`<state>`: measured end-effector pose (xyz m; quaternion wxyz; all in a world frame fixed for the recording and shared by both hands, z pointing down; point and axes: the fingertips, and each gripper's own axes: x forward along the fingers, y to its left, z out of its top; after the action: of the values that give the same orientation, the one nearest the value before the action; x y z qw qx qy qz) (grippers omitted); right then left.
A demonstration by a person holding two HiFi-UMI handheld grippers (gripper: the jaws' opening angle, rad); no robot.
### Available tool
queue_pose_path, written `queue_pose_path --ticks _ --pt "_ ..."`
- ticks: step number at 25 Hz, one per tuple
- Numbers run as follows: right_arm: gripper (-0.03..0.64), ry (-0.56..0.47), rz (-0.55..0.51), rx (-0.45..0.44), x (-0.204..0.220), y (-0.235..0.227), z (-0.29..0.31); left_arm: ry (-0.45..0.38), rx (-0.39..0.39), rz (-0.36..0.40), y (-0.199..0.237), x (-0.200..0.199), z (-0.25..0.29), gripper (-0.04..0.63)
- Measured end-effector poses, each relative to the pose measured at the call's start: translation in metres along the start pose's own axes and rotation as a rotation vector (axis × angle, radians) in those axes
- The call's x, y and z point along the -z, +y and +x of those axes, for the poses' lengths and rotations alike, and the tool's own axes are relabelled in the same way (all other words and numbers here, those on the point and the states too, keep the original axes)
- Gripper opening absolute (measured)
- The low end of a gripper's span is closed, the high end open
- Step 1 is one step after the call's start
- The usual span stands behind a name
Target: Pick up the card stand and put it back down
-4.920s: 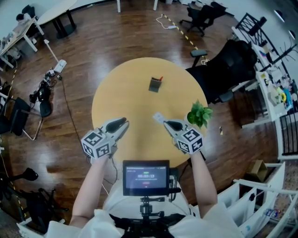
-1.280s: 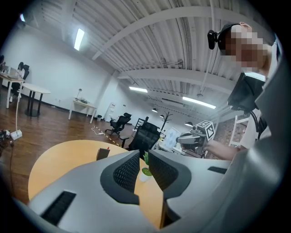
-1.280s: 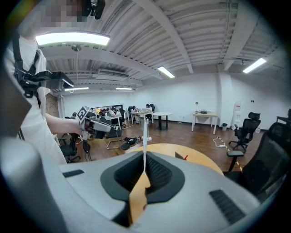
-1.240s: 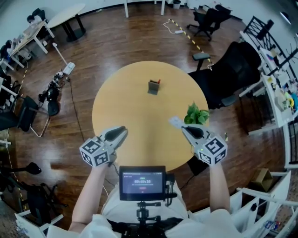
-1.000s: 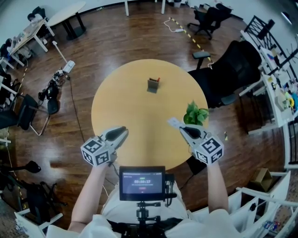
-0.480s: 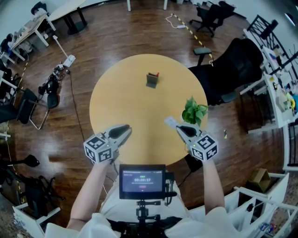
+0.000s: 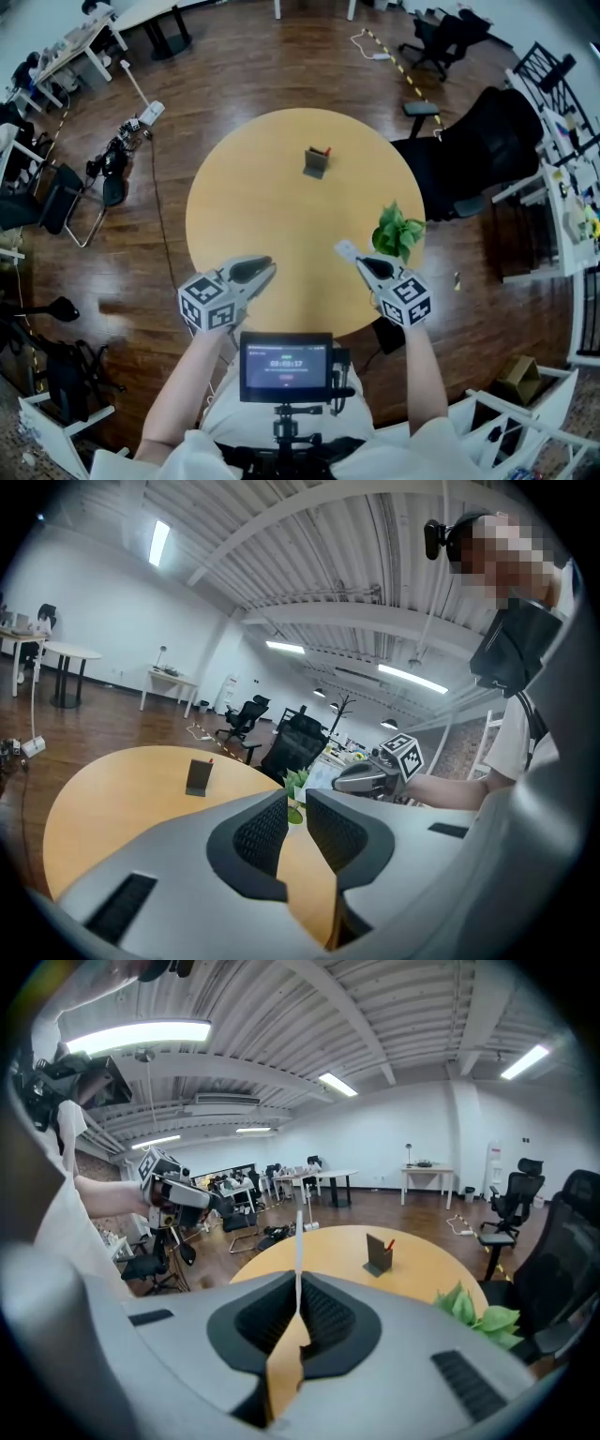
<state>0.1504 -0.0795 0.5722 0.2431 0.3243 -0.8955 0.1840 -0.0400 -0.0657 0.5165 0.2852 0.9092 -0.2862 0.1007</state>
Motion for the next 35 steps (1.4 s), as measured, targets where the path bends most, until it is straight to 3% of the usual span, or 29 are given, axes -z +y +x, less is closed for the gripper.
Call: queue_pose_path --ticks 13,24,35 --pt "0.029 0.031 -0.009 -0.022 0.024 -0.014 0.051 -0.002 -0.039 -0.004 0.016 -0.008 0.008 0.060" --pt "0.029 0.058 0.013 -0.048 0.058 -0.021 0.094 0.054 -0.070 -0.043 0.039 0.016 0.017 0.060" --pt "0.029 0.097 -0.038 -0.110 0.079 -0.021 0.124 0.105 -0.088 -0.062 0.047 0.031 0.018 0.060"
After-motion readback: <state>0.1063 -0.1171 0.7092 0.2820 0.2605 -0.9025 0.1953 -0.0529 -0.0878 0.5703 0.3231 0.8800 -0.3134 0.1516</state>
